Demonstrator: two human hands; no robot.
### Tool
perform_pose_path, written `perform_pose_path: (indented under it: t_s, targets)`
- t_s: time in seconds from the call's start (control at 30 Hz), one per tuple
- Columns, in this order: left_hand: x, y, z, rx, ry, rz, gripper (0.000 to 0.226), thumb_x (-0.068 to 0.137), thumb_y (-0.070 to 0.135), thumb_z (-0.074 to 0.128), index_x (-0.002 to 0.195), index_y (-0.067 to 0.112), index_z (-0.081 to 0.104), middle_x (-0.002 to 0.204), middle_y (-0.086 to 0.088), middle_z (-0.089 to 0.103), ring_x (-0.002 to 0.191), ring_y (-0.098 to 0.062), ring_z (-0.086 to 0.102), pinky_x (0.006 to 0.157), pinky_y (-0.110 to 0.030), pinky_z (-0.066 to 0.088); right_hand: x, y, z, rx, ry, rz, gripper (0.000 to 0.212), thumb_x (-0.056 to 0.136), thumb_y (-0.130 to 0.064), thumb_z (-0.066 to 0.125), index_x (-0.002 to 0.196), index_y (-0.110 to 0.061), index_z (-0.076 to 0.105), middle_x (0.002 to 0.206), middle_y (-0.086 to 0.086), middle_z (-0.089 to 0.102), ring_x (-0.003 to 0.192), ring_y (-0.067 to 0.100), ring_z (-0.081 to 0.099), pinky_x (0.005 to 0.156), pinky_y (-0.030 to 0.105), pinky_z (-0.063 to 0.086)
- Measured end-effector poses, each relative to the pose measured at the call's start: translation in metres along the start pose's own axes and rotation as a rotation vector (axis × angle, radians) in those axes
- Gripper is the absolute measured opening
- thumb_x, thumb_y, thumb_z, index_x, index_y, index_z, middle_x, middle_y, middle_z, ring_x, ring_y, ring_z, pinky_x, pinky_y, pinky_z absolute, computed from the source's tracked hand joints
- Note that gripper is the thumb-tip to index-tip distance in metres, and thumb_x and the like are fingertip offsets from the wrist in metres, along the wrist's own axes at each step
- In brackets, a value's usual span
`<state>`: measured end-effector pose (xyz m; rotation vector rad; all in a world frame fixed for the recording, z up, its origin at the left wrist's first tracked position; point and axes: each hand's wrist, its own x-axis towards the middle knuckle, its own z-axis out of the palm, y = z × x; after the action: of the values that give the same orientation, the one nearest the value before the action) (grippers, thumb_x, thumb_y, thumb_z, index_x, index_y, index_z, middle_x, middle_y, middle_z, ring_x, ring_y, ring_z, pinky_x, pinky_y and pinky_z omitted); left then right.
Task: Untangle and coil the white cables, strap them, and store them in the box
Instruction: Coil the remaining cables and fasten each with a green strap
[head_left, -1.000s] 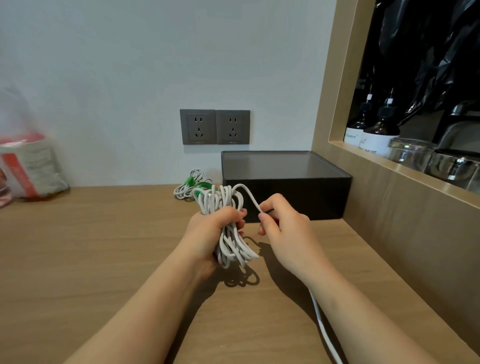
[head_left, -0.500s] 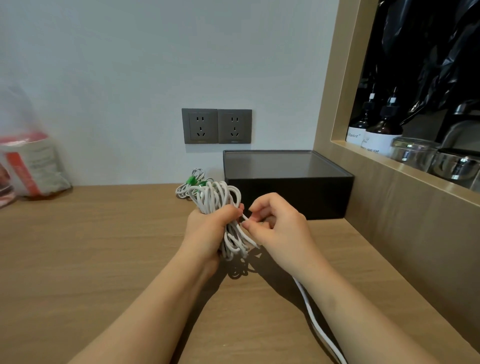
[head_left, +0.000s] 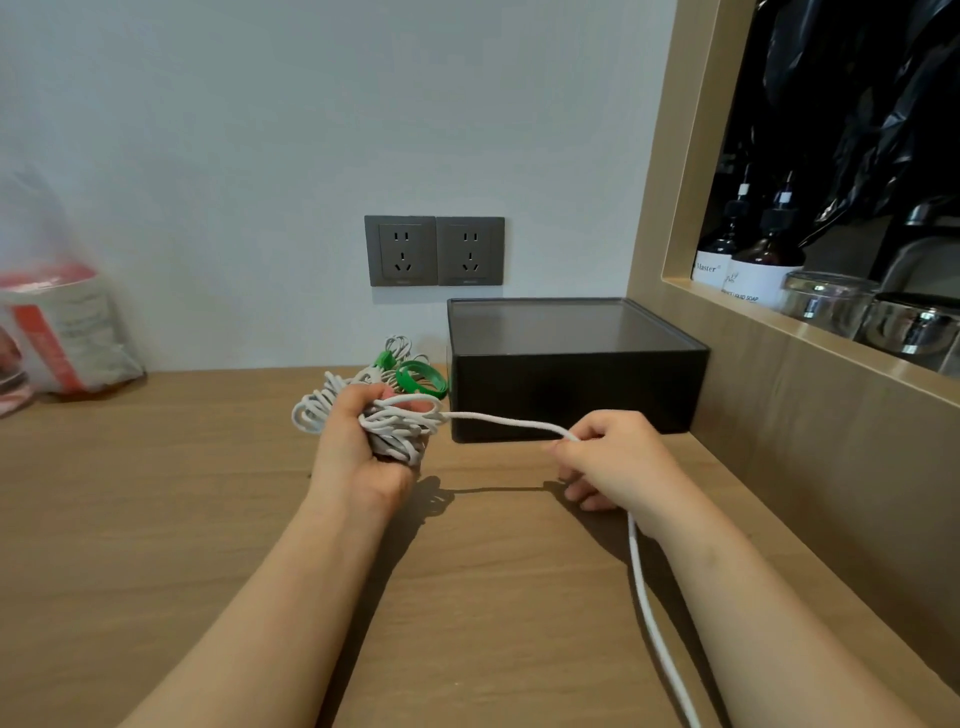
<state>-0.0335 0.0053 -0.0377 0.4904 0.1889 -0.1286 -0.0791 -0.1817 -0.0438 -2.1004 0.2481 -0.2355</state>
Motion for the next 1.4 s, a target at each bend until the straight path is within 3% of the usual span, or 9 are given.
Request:
perform_pose_path:
  t_s: [0.1, 0.23, 0.33, 0.5, 0.6, 0.73, 0.83, 1.03, 1.4]
  targets:
    - [0.001, 0.006, -0.001, -0.115, 0.002, -0.023, 0.023, 0.088, 0.009, 0.049, 0.066, 0.008, 0.042, 0.040, 0.000, 0.048, 0.030, -0.008, 0.048, 0.034, -0.017, 0.043, 0.003, 0.003, -0.017, 0.118, 0.123, 0.109, 0.007, 0.089, -0.016, 0.060, 0.086, -0.011, 0.063, 0.065, 0.008, 0.064, 0.053, 0.017, 0.061, 0.052, 0.026, 0.054]
    - [0.001, 0.012, -0.006, -0.149, -0.005, -0.055, 0.025, 0.086, 0.007, 0.051, 0.063, 0.008, 0.042, 0.043, 0.000, 0.047, 0.030, -0.008, 0.047, 0.032, -0.016, 0.040, 0.000, 0.006, -0.017, 0.117, -0.016, 0.116, 0.008, 0.091, -0.019, 0.058, 0.090, -0.012, 0.063, 0.059, 0.006, 0.050, 0.044, 0.011, 0.042, 0.040, 0.019, 0.037]
    - [0.001, 0.013, -0.008, -0.045, -0.012, -0.061, 0.025, 0.085, 0.007, 0.050, 0.062, 0.010, 0.043, 0.043, 0.002, 0.047, 0.032, -0.007, 0.046, 0.034, -0.016, 0.041, 0.001, 0.000, -0.012, 0.222, -0.076, 0.136, 0.005, 0.088, -0.013, 0.059, 0.087, -0.010, 0.062, 0.059, 0.005, 0.045, 0.043, 0.010, 0.035, 0.039, 0.018, 0.030]
    - [-0.002, 0.008, -0.005, 0.214, -0.153, -0.029, 0.022, 0.085, 0.005, 0.045, 0.064, 0.011, 0.042, 0.042, 0.002, 0.044, 0.035, -0.007, 0.042, 0.039, -0.015, 0.042, 0.000, 0.000, -0.021, 0.645, -0.104, 0.191, 0.021, 0.087, -0.012, 0.045, 0.066, -0.009, 0.045, 0.042, -0.003, 0.031, 0.035, 0.007, 0.025, 0.035, 0.017, 0.025]
    - [-0.006, 0.003, -0.002, 0.352, -0.229, -0.034, 0.020, 0.084, 0.003, 0.043, 0.066, 0.011, 0.042, 0.043, 0.001, 0.042, 0.036, -0.009, 0.040, 0.040, -0.016, 0.042, 0.000, 0.001, -0.021, 0.737, -0.061, 0.144, 0.020, 0.091, -0.011, 0.044, 0.072, -0.007, 0.051, 0.043, -0.004, 0.034, 0.035, 0.006, 0.028, 0.034, 0.016, 0.026]
    - [-0.011, 0.000, -0.001, 0.467, -0.319, -0.075, 0.013, 0.067, 0.003, 0.050, 0.067, 0.012, 0.041, 0.043, 0.001, 0.040, 0.034, -0.009, 0.038, 0.039, -0.016, 0.042, -0.001, -0.002, -0.014, 0.655, -0.009, 0.023, 0.017, 0.096, -0.016, 0.047, 0.091, -0.009, 0.062, 0.053, -0.001, 0.041, 0.040, 0.007, 0.033, 0.035, 0.017, 0.028]
    - [-0.014, -0.003, -0.001, 0.552, -0.339, -0.074, 0.013, 0.060, 0.004, 0.054, 0.067, 0.009, 0.044, 0.043, -0.001, 0.040, 0.036, -0.010, 0.038, 0.039, -0.016, 0.040, -0.003, -0.001, -0.007, 0.436, 0.004, -0.109, 0.015, 0.096, -0.021, 0.047, 0.094, -0.019, 0.061, 0.059, -0.001, 0.043, 0.042, 0.006, 0.035, 0.038, 0.018, 0.030]
    - [-0.018, -0.023, 0.000, 0.794, -0.379, -0.031, 0.016, 0.080, -0.012, 0.047, 0.078, 0.004, 0.047, 0.050, -0.006, 0.041, 0.037, -0.013, 0.043, 0.039, -0.021, 0.042, -0.006, 0.000, 0.004, 0.195, 0.034, -0.376, 0.014, 0.095, -0.024, 0.049, 0.092, -0.029, 0.062, 0.058, -0.017, 0.052, 0.053, -0.001, 0.047, 0.049, 0.011, 0.033]
    - [-0.025, -0.033, 0.004, 1.067, -0.489, 0.080, 0.021, 0.078, -0.010, 0.058, 0.088, 0.009, 0.057, 0.069, -0.009, 0.056, 0.055, -0.017, 0.058, 0.054, -0.029, 0.050, -0.008, -0.006, 0.010, 0.355, -0.041, -0.298, 0.016, 0.096, -0.023, 0.046, 0.091, -0.026, 0.062, 0.055, -0.009, 0.053, 0.043, 0.003, 0.041, 0.039, 0.016, 0.032]
